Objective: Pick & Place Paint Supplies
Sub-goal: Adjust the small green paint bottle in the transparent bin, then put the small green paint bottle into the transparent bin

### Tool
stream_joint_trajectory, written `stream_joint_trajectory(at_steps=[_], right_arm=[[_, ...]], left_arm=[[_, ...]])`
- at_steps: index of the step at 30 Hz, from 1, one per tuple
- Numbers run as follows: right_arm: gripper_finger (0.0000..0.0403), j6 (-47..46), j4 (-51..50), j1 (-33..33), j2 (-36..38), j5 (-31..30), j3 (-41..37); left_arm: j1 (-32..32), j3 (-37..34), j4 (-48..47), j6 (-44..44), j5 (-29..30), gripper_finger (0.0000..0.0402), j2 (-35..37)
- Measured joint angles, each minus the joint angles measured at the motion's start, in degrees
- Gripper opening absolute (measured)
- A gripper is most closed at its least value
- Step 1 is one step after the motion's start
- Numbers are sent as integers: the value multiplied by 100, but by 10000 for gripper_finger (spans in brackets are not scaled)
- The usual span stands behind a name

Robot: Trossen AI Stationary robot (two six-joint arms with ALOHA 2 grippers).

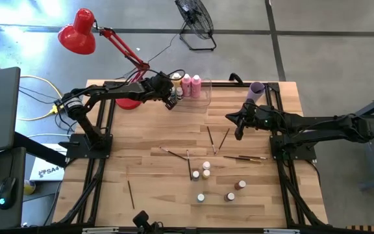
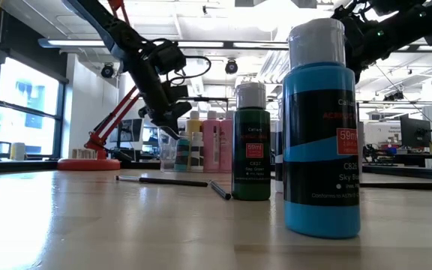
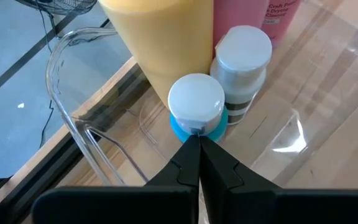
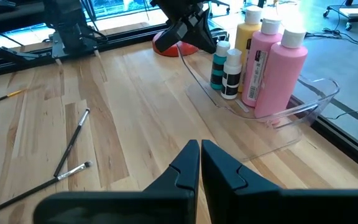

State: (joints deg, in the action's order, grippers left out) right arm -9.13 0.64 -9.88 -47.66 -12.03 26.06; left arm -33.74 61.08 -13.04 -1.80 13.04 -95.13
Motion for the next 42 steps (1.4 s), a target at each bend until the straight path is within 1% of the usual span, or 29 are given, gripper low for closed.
stream_joint_trajectory(at_steps=[7, 9, 12, 15, 21, 26, 29, 31, 36, 40, 42], right_arm=[[8, 0, 0, 1, 0, 0, 0], [8, -1, -1, 0, 0, 0, 0], [8, 0, -2, 1, 0, 0, 0], [8, 0, -2, 0, 0, 0, 0], [8, -2, -7, 1, 0, 2, 0], [8, -2, -36, 1, 0, 20, 0], [8, -2, -46, 0, 0, 20, 0], [8, -2, -48, 1, -3, 20, 0], [8, -2, -44, 1, -15, 20, 0], [8, -3, -46, 1, -15, 20, 0], [8, -2, -46, 1, -15, 20, 0]], left_arm=[[0, 172, -278, -2, 3, 0, -12], [-2, 292, -429, -3, 52, 0, -13], [0, 476, -731, 0, 278, 0, -13], [0, 682, -1050, 0, 307, 0, -13], [126, 957, -1298, 226, 322, 0, -2], [402, 1146, -1450, 825, 355, 0, 53], [604, 1169, -1587, 996, 564, 0, 199], [732, 1167, -1950, 966, 602, 0, 346], [1213, 1167, -2796, 578, 677, 0, 709], [1684, 937, -3078, 447, 1312, 0, 981], [1854, 689, -3049, 284, 1473, 0, 1216]])
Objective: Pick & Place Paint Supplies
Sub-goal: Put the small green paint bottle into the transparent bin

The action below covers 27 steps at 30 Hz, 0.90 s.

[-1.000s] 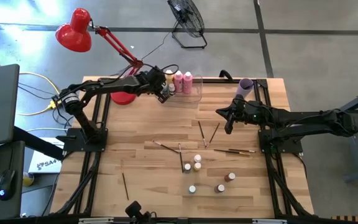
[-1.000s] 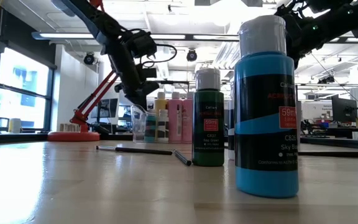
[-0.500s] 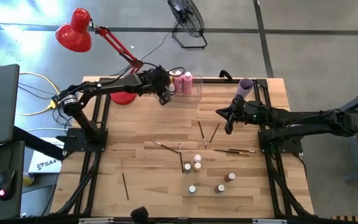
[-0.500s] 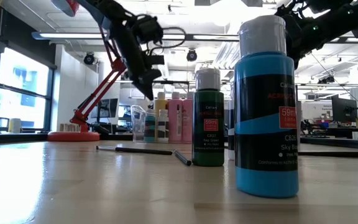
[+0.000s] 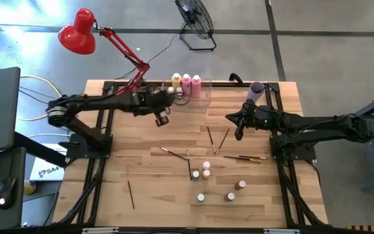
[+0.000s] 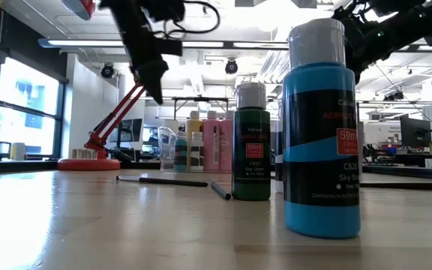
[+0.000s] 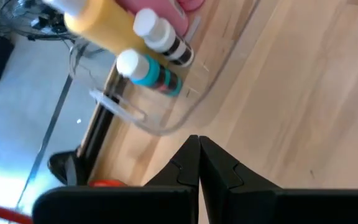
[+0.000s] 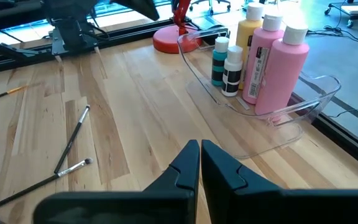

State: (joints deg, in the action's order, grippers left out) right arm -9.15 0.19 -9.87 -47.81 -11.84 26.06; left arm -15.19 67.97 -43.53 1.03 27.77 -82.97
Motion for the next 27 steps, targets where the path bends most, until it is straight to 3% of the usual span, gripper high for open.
stream_joint_trajectory(at_steps=[4, 8, 13, 18, 23, 27], right_arm=[[8, -1, 2, 0, -2, 0, 0], [8, -2, 14, 0, -2, 0, 0], [8, -1, 25, 0, -2, 0, 0], [8, 0, 52, 0, -2, 0, 0], [8, -2, 49, 0, -2, 0, 0], [8, -2, 50, 0, -2, 0, 0]], left_arm=[[271, -648, 232, -308, 50, 0, 527], [528, -1392, 1108, -437, -4, 0, 1135], [820, -2247, 2526, -270, -673, 0, 1735], [1020, -2846, 3905, 240, -1808, 0, 1988], [1165, -3414, 5962, 1031, -3564, 0, 1887], [1151, -3646, 6435, 1246, -4412, 0, 1711]])
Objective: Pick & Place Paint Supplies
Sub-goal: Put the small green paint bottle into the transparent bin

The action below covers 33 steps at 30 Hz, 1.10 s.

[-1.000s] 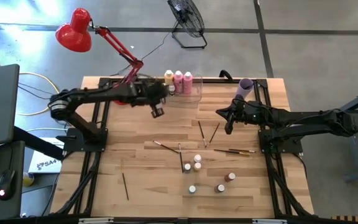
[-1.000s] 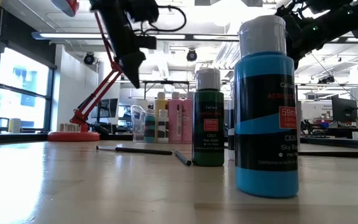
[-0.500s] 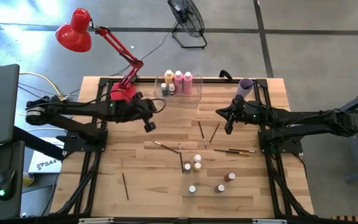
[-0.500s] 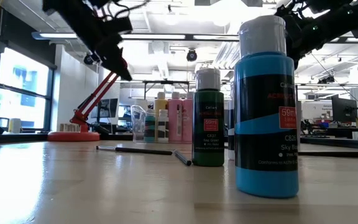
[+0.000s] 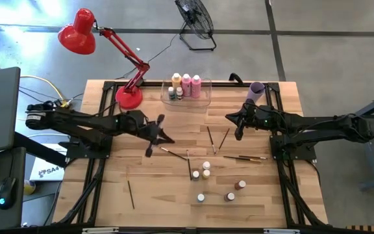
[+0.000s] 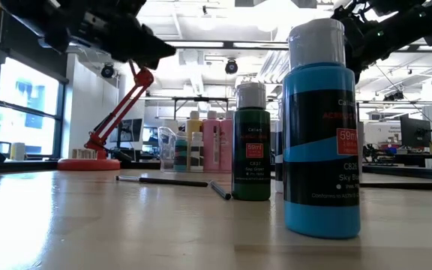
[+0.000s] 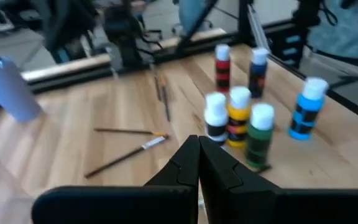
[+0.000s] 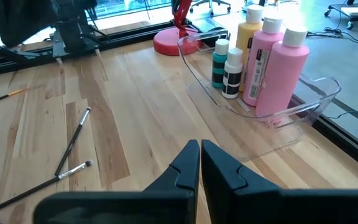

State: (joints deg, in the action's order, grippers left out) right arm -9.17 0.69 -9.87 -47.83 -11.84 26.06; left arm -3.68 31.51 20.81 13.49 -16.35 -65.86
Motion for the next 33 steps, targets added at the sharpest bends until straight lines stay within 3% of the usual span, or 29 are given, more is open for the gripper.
stream_joint_trajectory(at_steps=[12, 21, 27, 30, 33], right_arm=[[8, -24, 0, 0, 0, 36, 0], [8, -24, 2, 0, 0, 173, 0], [8, -24, 0, 0, 0, 173, 0], [8, -24, 2, 0, 0, 173, 0], [8, -24, 0, 0, 0, 173, 0]], left_arm=[[-2, -24, 60, 4, -68, 8, -579], [-2, -22, 926, -204, -1046, 106, -921], [-1, 197, 903, -1751, -722, 164, -1106], [79, 393, 893, -1787, -697, 169, -1212], [217, 687, 311, -1595, -549, 170, -1293]])
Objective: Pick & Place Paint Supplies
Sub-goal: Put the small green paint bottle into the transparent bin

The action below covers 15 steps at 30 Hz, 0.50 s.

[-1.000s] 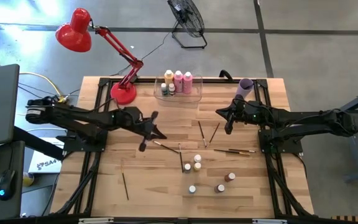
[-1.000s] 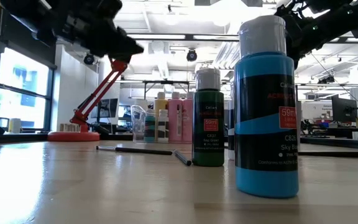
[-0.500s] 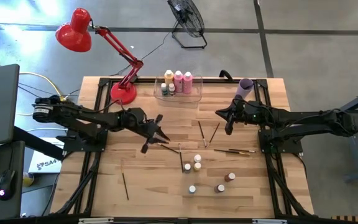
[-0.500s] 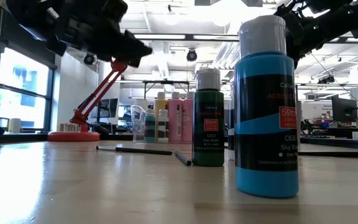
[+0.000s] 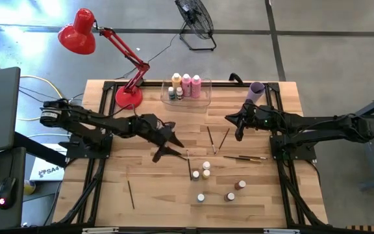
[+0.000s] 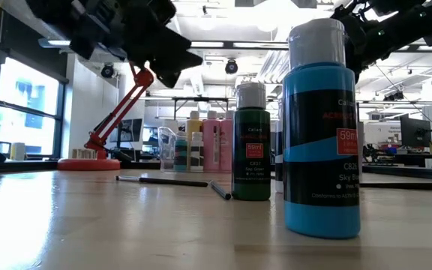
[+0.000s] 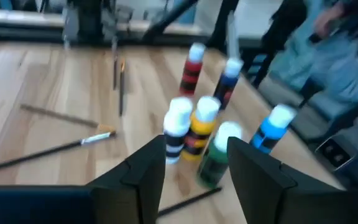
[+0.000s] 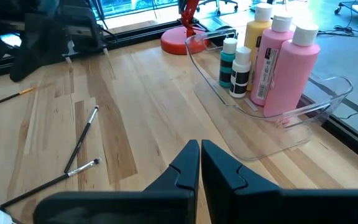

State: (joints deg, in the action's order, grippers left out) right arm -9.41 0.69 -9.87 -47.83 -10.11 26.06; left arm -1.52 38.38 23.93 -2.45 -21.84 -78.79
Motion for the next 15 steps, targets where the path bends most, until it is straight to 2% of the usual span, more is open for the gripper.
stream_joint_trajectory(at_steps=[8, 11, 15], right_arm=[[8, 0, 0, 0, 0, 0, 0], [8, 0, 0, 0, 0, 0, 0], [8, 0, 0, 0, 0, 0, 0]], left_arm=[[554, 1401, -3107, 1082, 1783, 170, -12], [686, 1892, -3660, 1479, 1788, 170, -12], [808, 2347, -3809, 1642, 1497, 170, -127]])
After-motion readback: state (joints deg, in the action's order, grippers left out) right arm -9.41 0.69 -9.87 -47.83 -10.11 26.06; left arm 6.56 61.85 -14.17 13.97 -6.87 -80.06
